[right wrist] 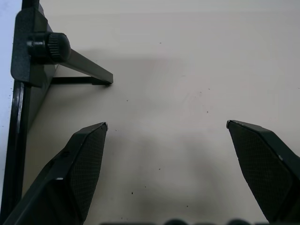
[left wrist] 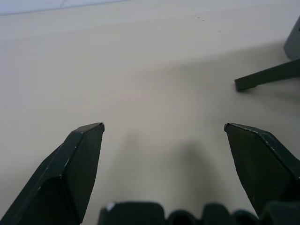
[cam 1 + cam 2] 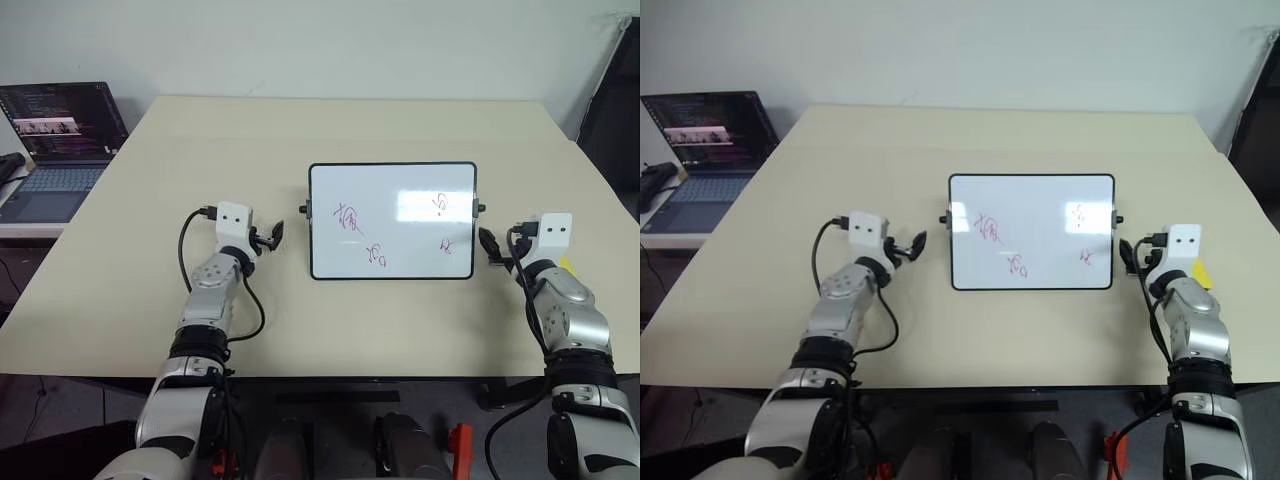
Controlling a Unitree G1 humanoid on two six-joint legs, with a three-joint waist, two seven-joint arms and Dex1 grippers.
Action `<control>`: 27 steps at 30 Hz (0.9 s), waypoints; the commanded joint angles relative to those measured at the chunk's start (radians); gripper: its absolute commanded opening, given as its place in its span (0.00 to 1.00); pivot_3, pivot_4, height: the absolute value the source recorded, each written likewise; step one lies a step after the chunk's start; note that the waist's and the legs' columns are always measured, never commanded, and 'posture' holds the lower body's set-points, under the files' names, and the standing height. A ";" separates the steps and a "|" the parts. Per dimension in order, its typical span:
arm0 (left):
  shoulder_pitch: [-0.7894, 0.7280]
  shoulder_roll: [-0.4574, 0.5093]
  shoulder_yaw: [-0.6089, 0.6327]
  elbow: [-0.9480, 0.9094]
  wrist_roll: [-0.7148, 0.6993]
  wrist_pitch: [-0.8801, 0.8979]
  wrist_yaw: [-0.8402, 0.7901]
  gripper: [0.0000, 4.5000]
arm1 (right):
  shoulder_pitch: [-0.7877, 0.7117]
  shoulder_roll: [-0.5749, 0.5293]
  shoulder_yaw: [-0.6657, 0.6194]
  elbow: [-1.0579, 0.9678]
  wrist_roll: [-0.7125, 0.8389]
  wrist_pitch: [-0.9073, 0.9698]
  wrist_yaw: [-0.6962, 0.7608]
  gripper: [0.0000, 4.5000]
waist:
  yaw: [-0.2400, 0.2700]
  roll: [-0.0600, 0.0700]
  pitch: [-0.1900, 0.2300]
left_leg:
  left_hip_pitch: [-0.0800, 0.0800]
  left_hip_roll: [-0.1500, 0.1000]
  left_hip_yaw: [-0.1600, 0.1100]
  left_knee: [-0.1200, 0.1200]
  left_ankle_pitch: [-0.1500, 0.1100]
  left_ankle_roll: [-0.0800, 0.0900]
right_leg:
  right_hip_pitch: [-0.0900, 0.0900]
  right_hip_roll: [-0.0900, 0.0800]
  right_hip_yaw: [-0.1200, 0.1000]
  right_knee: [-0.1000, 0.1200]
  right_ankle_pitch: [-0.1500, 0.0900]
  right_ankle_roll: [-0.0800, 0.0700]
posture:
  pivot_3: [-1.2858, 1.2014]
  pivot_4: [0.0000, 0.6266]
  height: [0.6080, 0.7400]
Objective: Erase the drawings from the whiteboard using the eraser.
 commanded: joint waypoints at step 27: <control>-0.127 0.200 -0.211 -0.661 -0.471 0.590 -0.733 1.00 | 0.045 -0.271 -0.168 -0.070 0.121 0.168 0.174 0.99 | 0.004 0.000 0.000 | 0.002 -0.001 0.000 0.002 0.000 0.000 | 0.004 -0.001 0.000 0.000 -0.005 0.003 | 0.52 0.24 1.00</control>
